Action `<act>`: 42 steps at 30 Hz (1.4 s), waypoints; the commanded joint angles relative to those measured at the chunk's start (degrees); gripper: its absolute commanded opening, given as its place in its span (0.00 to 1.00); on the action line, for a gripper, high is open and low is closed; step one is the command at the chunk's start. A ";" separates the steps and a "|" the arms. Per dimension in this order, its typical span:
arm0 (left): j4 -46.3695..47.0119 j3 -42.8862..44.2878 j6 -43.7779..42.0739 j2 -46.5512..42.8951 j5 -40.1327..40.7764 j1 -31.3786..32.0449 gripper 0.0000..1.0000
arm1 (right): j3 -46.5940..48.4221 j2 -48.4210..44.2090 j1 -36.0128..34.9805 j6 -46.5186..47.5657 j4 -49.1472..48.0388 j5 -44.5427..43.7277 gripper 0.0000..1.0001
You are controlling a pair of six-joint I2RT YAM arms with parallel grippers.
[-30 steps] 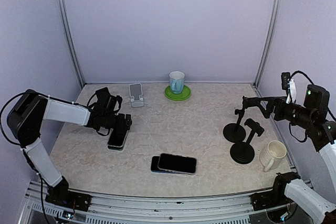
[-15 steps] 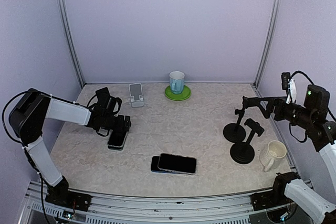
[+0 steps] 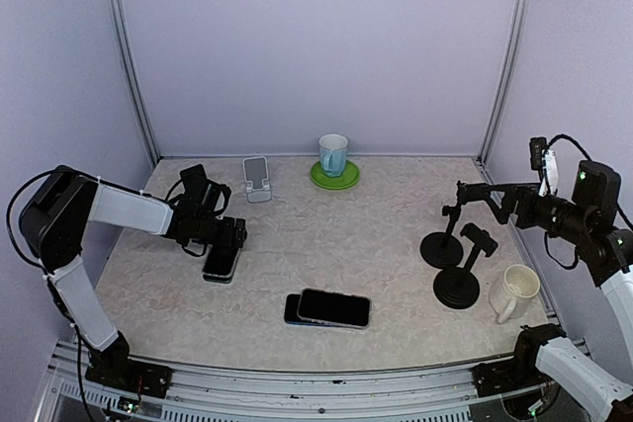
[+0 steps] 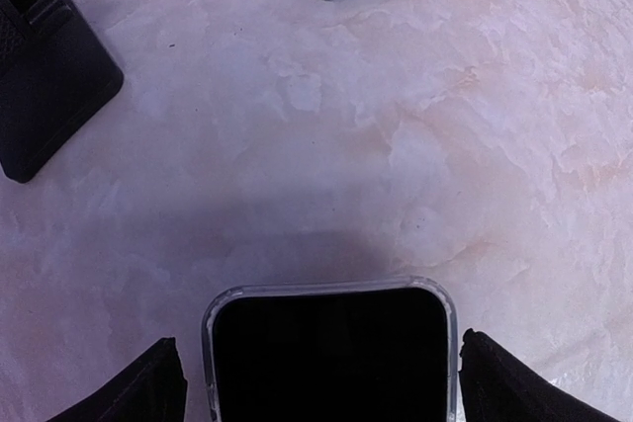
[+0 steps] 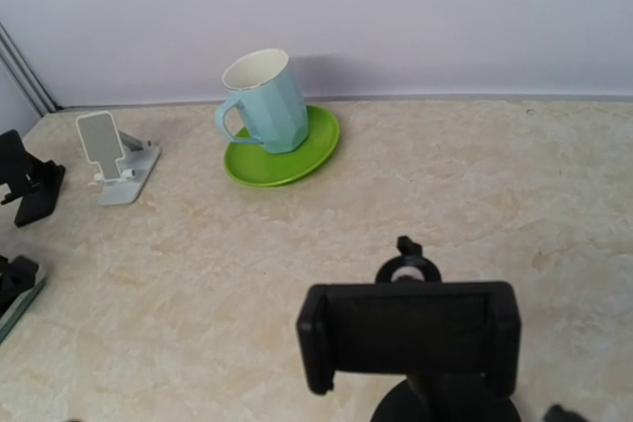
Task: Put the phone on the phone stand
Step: Pick up the phone from the phone.
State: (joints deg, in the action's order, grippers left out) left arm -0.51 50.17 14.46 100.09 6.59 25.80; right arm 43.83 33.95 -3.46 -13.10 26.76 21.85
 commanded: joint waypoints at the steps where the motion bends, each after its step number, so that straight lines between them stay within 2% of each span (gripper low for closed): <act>1: -0.63 1.42 -0.57 0.98 -0.24 -0.25 0.93 | -0.24 -0.20 0.56 0.18 -0.15 0.48 1.00; 9: -0.97 1.72 -0.65 1.31 -0.08 -0.23 0.88 | -0.16 0.19 0.57 0.23 -0.35 0.65 1.00; 19: -1.42 2.12 -0.75 1.69 0.46 -0.23 0.92 | 0.02 0.59 0.56 0.11 -0.32 0.83 1.00; 31: -1.42 2.21 -0.75 2.34 0.19 -0.14 0.91 | -0.67 -0.16 0.56 0.08 -0.46 0.79 1.00; 35: -1.38 2.17 -0.76 2.19 -0.02 -0.14 0.85 | -0.70 -0.20 0.57 0.04 -0.49 0.74 1.00; 40: -1.21 2.18 -0.77 2.06 -0.40 -0.14 0.69 | -0.70 -0.37 0.56 0.02 -0.51 0.68 1.00; 42: -1.16 2.17 -0.75 2.04 -0.42 -0.14 0.67 | -0.77 -0.45 0.56 0.01 -0.42 0.66 1.00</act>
State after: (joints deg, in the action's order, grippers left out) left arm -1.65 51.18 14.41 101.65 6.26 25.80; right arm 43.53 34.17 -3.46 -13.13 26.74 22.09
